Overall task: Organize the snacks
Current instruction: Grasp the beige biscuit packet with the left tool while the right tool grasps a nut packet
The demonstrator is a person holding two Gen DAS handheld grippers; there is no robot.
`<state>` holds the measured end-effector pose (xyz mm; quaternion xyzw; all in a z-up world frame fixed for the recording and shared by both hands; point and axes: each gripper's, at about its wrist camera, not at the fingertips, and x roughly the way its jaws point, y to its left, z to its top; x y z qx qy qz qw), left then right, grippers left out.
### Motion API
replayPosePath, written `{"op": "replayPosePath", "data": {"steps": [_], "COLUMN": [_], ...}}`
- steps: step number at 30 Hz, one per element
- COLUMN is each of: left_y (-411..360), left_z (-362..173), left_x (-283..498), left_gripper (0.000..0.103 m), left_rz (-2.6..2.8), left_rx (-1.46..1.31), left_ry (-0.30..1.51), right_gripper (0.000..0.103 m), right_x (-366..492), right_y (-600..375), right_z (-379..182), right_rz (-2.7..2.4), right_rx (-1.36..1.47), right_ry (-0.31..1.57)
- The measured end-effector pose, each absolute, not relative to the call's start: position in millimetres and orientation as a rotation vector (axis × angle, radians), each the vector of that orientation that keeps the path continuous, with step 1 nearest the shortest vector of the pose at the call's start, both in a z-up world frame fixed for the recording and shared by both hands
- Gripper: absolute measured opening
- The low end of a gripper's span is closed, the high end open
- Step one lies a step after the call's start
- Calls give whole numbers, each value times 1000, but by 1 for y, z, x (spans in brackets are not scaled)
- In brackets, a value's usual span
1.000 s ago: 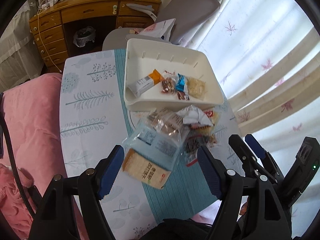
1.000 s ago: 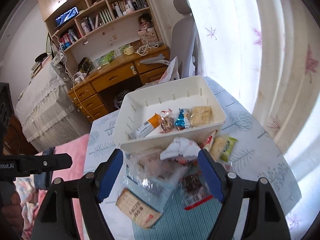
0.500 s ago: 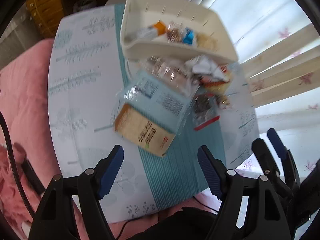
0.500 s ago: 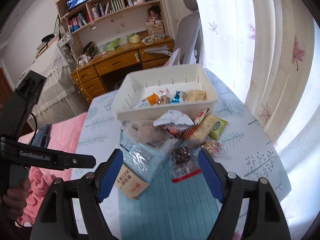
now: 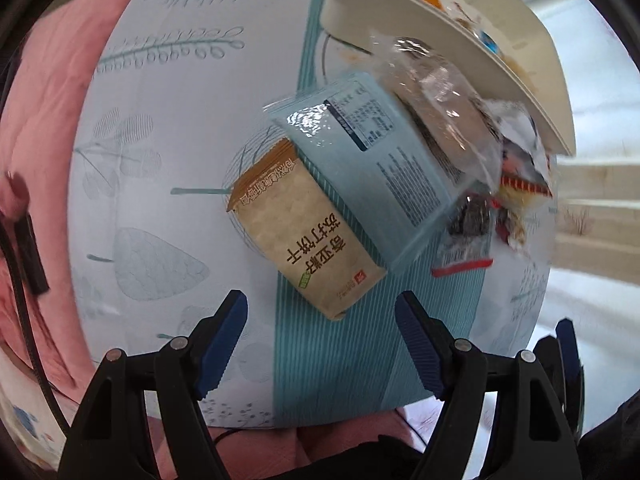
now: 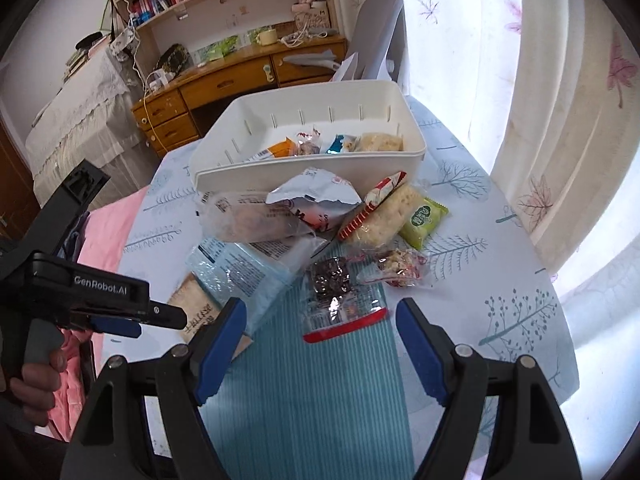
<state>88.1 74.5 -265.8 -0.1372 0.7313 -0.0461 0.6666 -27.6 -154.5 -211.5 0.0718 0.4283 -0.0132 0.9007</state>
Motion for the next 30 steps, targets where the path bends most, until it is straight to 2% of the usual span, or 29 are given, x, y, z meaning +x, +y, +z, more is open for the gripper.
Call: {"op": "replayPosePath", "data": {"steps": [9, 16, 25, 30], "left_y": [84, 81, 76, 69], "left_z": [-301, -316, -328, -328], "left_x": [90, 94, 103, 106], "left_gripper": [75, 75, 71, 65], "left_rz": [35, 132, 232, 248], "left_rx": [-487, -504, -476, -460], "left_ry": [1637, 1622, 1609, 1614], "right_gripper": [78, 78, 78, 76], "right_x": [1, 29, 64, 76], "right_y": [-180, -207, -227, -229], "right_z": [-230, -251, -285, -298], "right_rz": [-27, -52, -64, -59], "right_rx": [138, 169, 216, 231], "right_ry": [940, 981, 1097, 1139]}}
